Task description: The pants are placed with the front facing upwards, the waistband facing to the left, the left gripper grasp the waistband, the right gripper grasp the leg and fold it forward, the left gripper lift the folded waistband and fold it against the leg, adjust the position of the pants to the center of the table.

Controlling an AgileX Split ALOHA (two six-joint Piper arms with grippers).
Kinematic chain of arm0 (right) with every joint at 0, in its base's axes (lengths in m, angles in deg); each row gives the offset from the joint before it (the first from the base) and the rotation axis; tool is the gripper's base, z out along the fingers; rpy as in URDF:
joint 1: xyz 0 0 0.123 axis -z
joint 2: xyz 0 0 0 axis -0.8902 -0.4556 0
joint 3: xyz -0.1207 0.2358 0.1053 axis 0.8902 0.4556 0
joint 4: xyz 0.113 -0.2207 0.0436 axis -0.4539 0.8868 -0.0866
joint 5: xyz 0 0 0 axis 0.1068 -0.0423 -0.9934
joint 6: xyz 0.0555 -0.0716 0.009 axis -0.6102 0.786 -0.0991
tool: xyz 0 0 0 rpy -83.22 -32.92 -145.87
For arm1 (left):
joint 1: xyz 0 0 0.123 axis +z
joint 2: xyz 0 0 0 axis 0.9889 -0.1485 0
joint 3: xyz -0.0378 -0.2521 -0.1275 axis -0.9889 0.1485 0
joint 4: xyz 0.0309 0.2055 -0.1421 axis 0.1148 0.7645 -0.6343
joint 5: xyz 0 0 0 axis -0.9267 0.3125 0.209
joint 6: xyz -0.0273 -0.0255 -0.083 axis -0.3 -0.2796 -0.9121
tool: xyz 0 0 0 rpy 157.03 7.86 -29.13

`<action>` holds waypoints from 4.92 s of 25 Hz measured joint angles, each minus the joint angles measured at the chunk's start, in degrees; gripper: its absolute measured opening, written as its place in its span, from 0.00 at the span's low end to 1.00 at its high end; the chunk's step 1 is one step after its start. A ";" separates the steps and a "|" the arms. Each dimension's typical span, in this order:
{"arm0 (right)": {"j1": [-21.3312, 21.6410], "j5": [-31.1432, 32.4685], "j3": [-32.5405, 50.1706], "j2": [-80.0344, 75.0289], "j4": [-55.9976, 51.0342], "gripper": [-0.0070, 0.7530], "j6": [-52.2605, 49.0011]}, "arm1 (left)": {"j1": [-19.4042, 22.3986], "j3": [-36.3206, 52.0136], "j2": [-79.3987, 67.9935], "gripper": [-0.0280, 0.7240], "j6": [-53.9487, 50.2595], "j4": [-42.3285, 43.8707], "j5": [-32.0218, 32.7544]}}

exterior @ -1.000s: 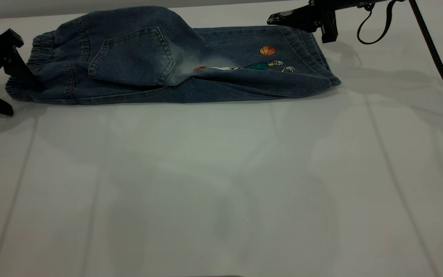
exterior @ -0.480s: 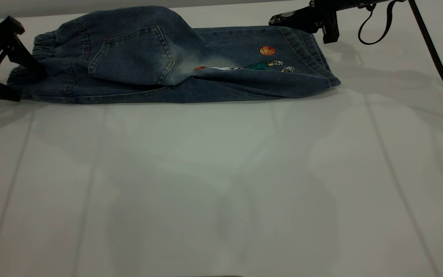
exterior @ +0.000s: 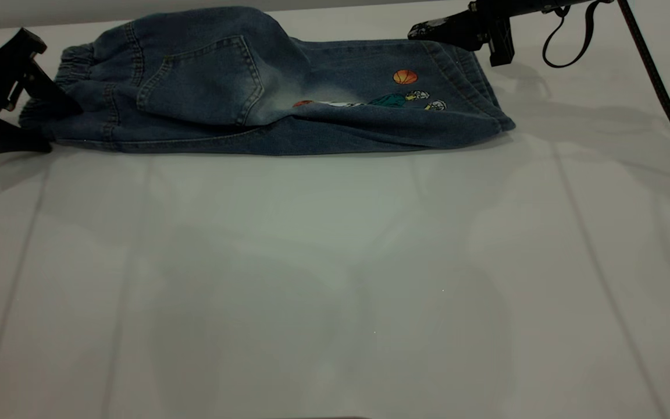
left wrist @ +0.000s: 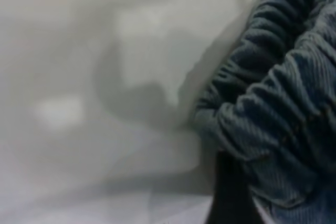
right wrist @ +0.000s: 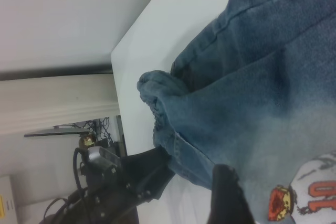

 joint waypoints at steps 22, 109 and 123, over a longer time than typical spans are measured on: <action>-12.73 -15.44 -11.74 -2.82 13.94 0.50 -7.00 | 0.00 0.36 11.57 0.11 6.49 0.42 4.82; -16.12 4.92 -31.24 8.88 88.46 0.50 -33.78 | -34.81 -12.22 32.50 0.76 32.04 3.01 -3.99; -25.09 2.27 -31.24 -6.46 105.02 0.50 -51.46 | -34.81 -12.22 32.61 0.75 29.66 3.31 0.99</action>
